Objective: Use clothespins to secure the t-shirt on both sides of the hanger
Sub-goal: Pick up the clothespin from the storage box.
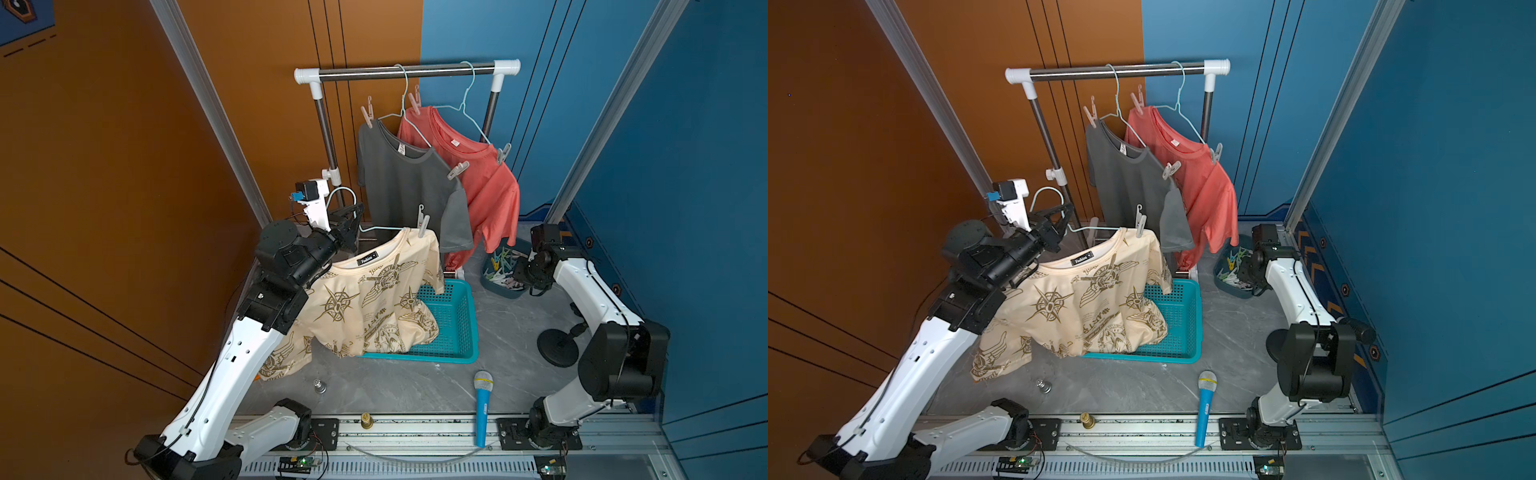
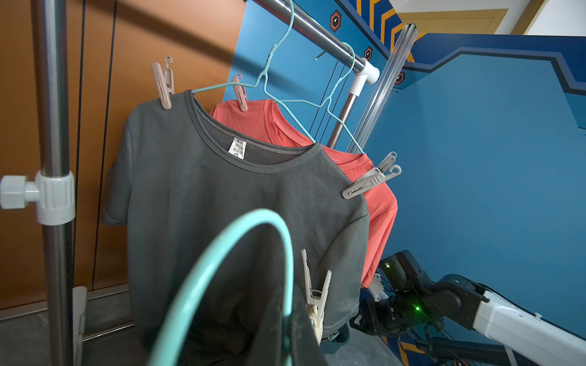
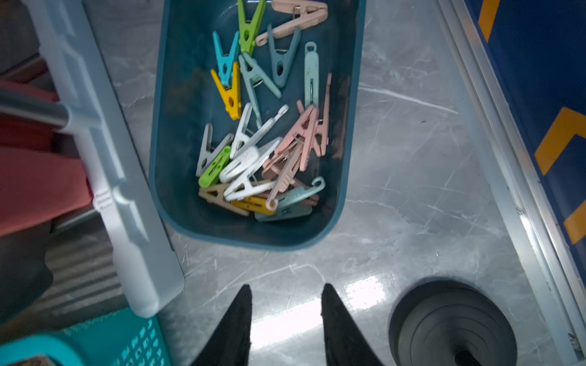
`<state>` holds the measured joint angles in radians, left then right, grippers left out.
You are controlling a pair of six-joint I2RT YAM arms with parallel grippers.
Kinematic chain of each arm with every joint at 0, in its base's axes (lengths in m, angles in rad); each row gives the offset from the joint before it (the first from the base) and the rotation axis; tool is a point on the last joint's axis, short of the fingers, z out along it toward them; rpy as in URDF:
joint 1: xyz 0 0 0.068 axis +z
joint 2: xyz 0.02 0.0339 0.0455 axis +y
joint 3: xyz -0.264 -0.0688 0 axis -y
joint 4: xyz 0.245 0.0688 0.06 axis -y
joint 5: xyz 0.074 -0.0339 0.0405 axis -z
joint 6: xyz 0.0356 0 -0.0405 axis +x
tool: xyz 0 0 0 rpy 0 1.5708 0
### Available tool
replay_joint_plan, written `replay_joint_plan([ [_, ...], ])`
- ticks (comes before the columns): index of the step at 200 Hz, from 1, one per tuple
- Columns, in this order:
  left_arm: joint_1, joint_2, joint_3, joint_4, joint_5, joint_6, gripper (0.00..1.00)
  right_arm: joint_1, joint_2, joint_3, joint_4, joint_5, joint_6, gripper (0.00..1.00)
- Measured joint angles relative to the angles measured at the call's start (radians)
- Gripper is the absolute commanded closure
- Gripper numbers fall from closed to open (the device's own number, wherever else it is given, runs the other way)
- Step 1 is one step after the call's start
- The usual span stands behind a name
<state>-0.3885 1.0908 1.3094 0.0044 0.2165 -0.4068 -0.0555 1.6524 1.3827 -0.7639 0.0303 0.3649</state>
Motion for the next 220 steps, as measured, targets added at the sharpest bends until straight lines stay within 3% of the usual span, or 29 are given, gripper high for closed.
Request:
replay_joint_plan([
  [82, 0.0, 0.0, -0.003, -0.002, 0.0, 0.025, 0.93, -0.042, 0.355, 0.254, 0.049, -0.034, -0.004, 0.57],
  [189, 0.0, 0.021, -0.013, -0.024, -0.008, 0.025, 0.93, -0.012, 0.604, 0.416, 0.048, -0.083, -0.055, 0.6],
  [220, 0.0, 0.042, -0.013, -0.024, -0.008, 0.024, 0.93, -0.008, 0.645, 0.485, 0.051, -0.08, -0.066, 0.66],
])
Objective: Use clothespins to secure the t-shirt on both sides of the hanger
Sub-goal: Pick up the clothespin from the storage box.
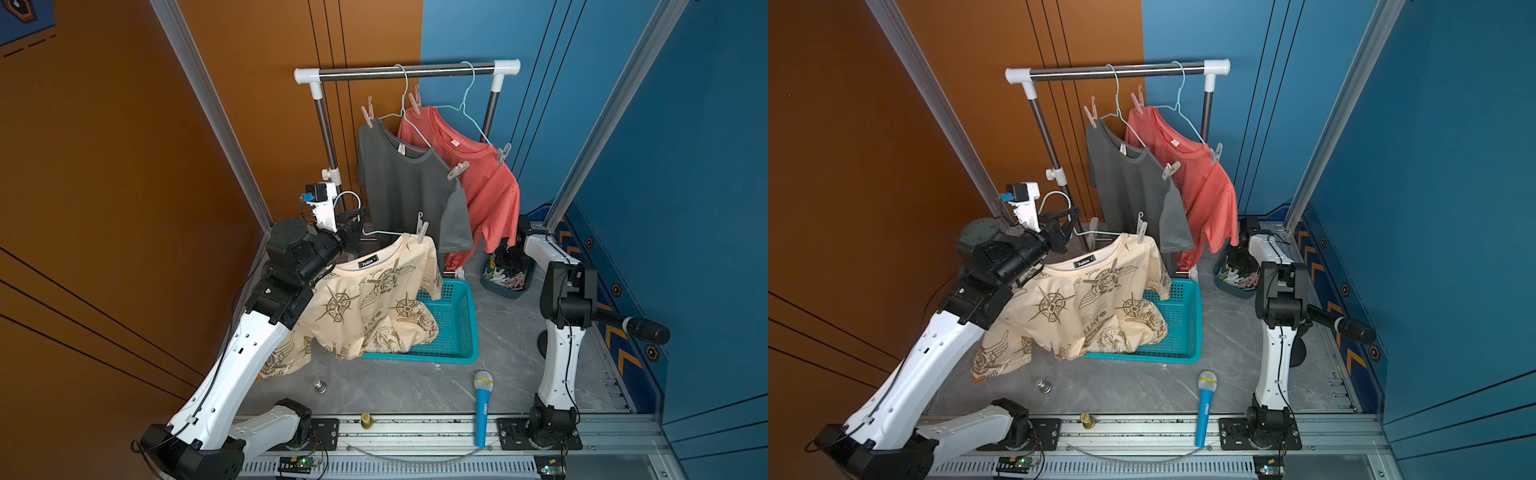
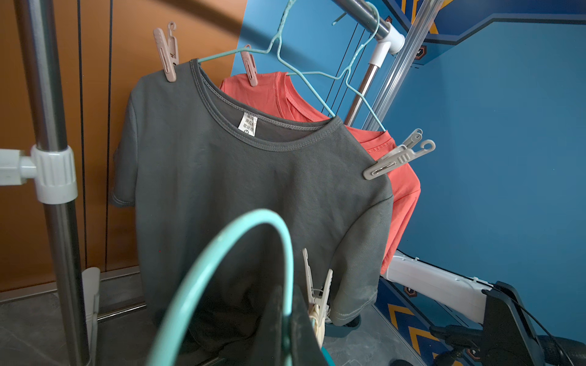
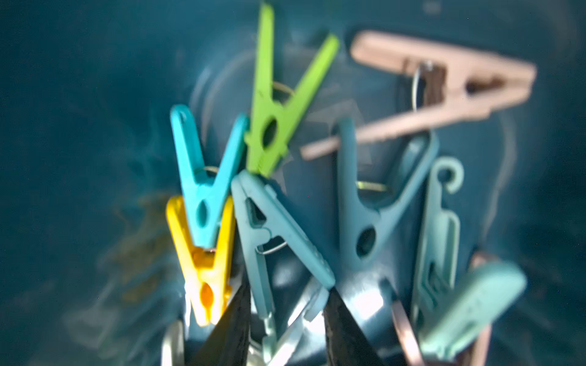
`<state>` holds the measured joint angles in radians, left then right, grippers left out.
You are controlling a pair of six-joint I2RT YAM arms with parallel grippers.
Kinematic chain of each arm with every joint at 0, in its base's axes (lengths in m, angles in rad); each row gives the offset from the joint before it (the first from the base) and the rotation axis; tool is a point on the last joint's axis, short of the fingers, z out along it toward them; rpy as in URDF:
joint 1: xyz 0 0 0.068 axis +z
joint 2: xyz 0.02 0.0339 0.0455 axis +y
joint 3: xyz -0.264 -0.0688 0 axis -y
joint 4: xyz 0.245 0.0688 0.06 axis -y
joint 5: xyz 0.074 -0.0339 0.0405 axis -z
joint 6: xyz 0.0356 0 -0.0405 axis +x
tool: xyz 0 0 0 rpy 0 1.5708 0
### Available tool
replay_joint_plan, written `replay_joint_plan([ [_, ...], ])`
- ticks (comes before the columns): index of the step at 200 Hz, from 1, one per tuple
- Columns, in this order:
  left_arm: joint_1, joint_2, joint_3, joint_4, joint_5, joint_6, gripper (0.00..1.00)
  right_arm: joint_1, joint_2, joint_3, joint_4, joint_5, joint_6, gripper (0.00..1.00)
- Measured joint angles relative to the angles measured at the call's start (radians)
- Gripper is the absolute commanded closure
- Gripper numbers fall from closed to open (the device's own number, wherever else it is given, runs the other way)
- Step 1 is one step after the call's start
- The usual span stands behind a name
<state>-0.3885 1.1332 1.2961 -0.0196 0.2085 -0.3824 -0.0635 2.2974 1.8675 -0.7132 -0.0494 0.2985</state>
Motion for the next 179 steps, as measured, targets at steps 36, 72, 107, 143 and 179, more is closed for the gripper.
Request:
replay_joint_plan([
  [36, 0.0, 0.01, 0.0, 0.0, 0.0, 0.0, 0.93, 0.0, 0.018, 0.019, 0.003, 0.008, -0.014, 0.75],
  [72, 0.0, 0.021, 0.0, 0.001, 0.0, -0.003, 0.93, 0.0, 0.022, 0.022, 0.011, 0.008, -0.014, 0.8],
  [107, -0.001, 0.04, 0.0, 0.0, 0.0, -0.007, 0.93, 0.0, 0.022, 0.022, 0.012, 0.004, -0.013, 0.85],
  [143, -0.001, 0.042, 0.0, 0.0, 0.0, -0.007, 0.93, 0.0, 0.017, 0.02, 0.018, 0.001, -0.011, 0.9],
  [179, -0.001, 0.042, 0.0, 0.0, 0.0, -0.007, 0.93, 0.0, -0.023, 0.006, 0.018, 0.001, -0.011, 0.92],
])
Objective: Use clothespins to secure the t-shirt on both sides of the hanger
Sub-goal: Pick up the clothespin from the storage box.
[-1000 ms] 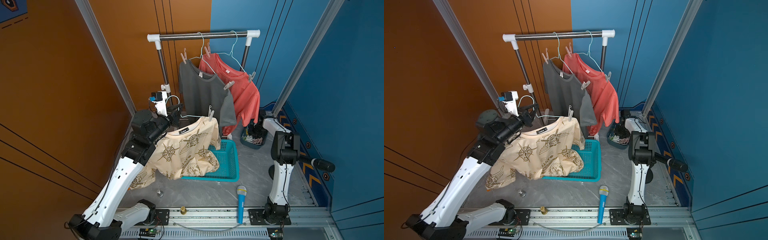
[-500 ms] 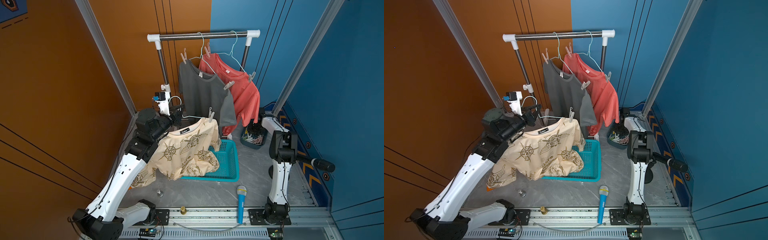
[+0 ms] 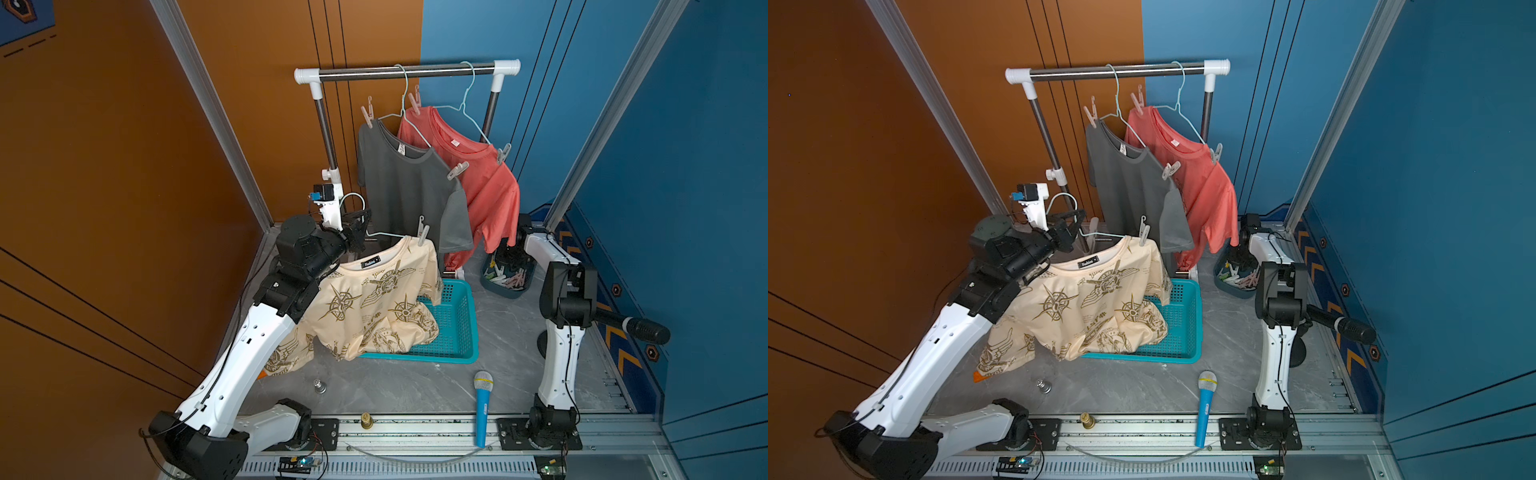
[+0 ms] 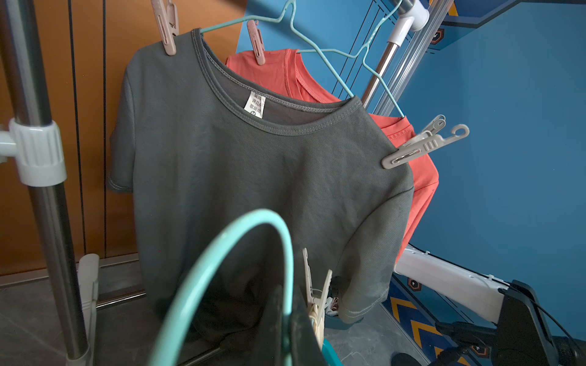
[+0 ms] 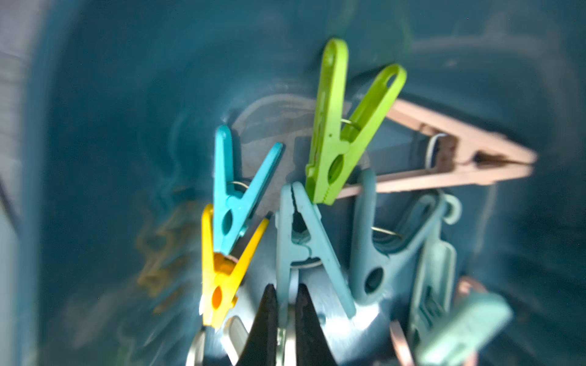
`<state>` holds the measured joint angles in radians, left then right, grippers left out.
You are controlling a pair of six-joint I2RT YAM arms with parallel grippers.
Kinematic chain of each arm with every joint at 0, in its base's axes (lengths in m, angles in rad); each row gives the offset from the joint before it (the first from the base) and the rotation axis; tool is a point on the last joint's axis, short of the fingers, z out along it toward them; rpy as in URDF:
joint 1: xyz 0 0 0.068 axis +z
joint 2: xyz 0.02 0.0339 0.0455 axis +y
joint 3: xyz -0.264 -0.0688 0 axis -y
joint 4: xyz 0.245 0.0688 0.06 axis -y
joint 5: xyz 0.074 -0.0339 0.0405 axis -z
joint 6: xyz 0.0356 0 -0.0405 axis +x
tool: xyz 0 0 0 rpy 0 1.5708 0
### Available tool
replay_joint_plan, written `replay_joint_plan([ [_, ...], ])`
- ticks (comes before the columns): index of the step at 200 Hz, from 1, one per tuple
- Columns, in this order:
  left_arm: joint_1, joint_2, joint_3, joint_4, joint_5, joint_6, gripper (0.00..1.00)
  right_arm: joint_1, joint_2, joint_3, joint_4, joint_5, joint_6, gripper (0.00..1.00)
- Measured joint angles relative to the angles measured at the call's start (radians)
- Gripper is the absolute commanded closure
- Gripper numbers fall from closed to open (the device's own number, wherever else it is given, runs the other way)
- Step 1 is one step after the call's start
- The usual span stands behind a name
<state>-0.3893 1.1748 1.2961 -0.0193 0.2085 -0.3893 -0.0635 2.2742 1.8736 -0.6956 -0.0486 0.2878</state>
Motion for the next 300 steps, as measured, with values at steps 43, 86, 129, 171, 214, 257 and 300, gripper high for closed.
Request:
replay_joint_plan([
  [43, 0.0, -0.006, 0.0, 0.0, 0.0, 0.0, 0.93, 0.0, -0.094, -0.024, 0.0, 0.0, 0.0, 0.93],
  [86, 0.0, -0.034, 0.0, -0.003, 0.0, 0.0, 0.92, 0.0, -0.142, -0.052, 0.0, -0.001, 0.007, 0.93],
  [129, 0.0, -0.059, -0.001, -0.005, 0.0, 0.0, 0.92, 0.0, -0.192, -0.137, -0.004, -0.015, 0.027, 0.93],
  [171, 0.0, -0.063, -0.016, -0.01, 0.0, -0.003, 0.92, -0.003, -0.19, -0.142, -0.003, -0.035, 0.027, 0.92],
  [214, 0.0, -0.063, -0.019, -0.023, 0.0, -0.003, 0.92, -0.015, -0.118, -0.142, 0.0, -0.073, 0.036, 0.89],
  [257, 0.0, -0.063, -0.019, -0.023, 0.0, -0.003, 0.92, -0.017, -0.089, -0.143, 0.001, -0.087, 0.053, 0.73],
  [300, 0.0, -0.063, -0.019, -0.023, 0.0, -0.003, 0.92, -0.017, -0.089, -0.168, 0.009, -0.099, 0.055, 0.76],
])
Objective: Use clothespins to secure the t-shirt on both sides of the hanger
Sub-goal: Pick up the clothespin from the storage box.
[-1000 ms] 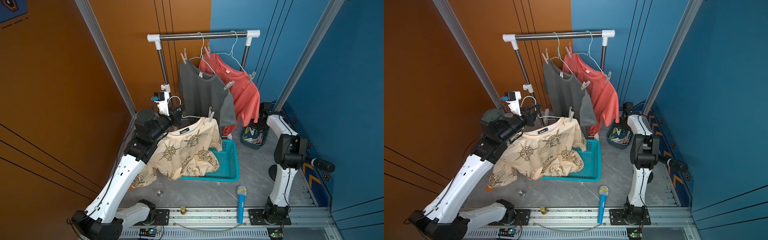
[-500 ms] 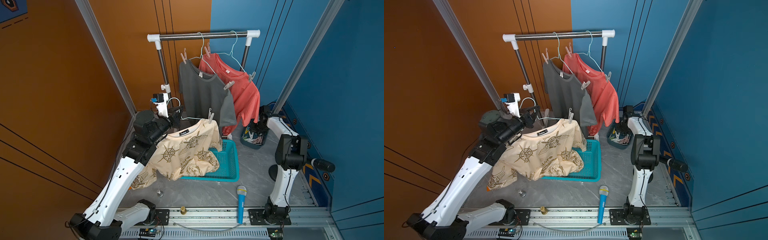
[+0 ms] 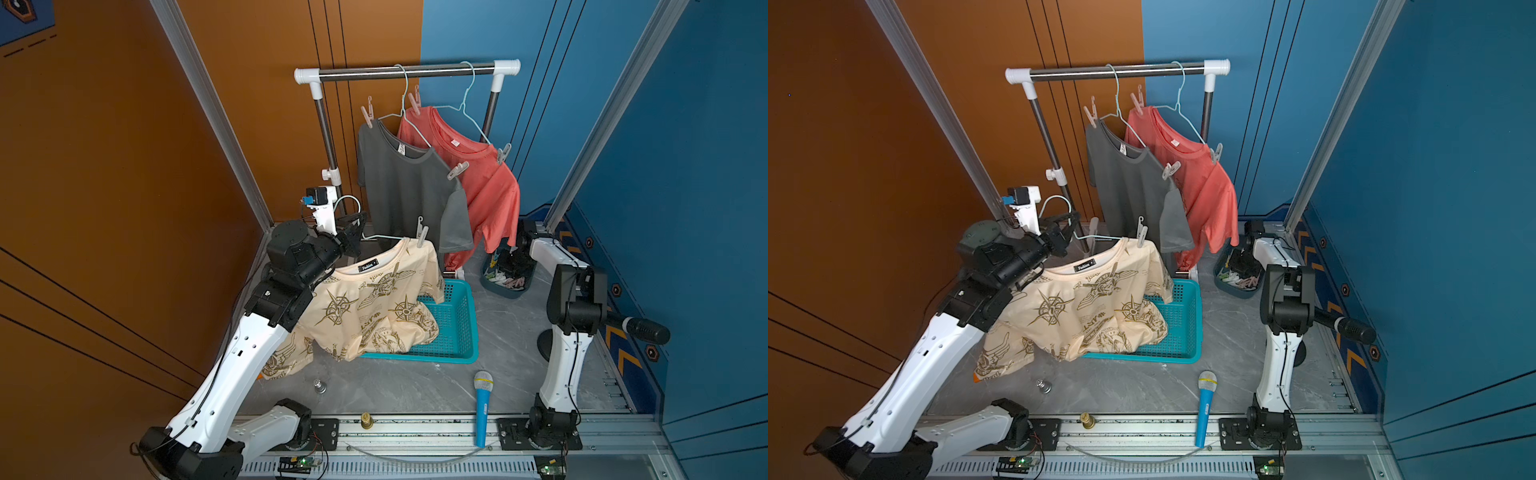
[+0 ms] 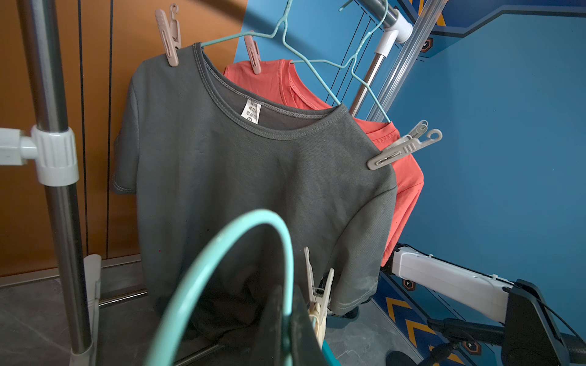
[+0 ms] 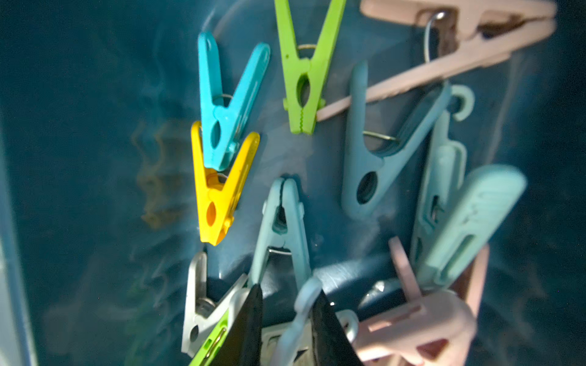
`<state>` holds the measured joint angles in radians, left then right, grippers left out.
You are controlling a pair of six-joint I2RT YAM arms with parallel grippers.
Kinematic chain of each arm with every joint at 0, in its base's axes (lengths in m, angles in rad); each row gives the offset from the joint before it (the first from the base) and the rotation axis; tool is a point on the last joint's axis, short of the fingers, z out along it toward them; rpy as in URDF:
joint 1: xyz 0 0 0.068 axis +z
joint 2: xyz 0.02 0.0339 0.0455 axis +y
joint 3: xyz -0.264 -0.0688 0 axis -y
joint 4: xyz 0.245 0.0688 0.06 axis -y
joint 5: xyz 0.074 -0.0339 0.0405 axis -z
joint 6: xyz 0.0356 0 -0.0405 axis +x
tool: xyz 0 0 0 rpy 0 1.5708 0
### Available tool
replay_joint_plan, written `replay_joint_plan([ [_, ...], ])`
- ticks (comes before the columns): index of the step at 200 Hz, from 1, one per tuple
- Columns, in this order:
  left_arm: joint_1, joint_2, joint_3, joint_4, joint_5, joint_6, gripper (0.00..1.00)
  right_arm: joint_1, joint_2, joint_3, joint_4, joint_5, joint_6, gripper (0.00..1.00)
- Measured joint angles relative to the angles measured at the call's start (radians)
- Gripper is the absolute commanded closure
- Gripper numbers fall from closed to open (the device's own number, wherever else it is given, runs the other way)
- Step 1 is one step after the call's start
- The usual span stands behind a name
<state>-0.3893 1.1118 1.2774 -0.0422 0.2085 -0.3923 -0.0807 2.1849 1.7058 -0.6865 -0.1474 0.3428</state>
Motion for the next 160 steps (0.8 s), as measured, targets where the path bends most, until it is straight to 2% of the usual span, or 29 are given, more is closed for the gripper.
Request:
replay_joint_plan([
  [24, 0.0, 0.002, 0.0, 0.0, 0.0, 0.0, 0.92, 0.0, 0.0, -0.023, 0.006, -0.011, 0.013, 0.85],
  [78, 0.0, 0.002, 0.0, 0.0, 0.0, -0.001, 0.92, 0.0, -0.011, -0.039, 0.015, -0.017, 0.025, 0.92],
  [119, 0.0, 0.002, 0.0, 0.0, 0.0, -0.005, 0.92, 0.0, -0.061, -0.048, 0.013, -0.017, 0.025, 0.92],
  [160, 0.0, 0.002, 0.0, 0.0, 0.0, -0.008, 0.92, 0.0, -0.178, -0.049, 0.014, -0.012, 0.025, 0.92],
])
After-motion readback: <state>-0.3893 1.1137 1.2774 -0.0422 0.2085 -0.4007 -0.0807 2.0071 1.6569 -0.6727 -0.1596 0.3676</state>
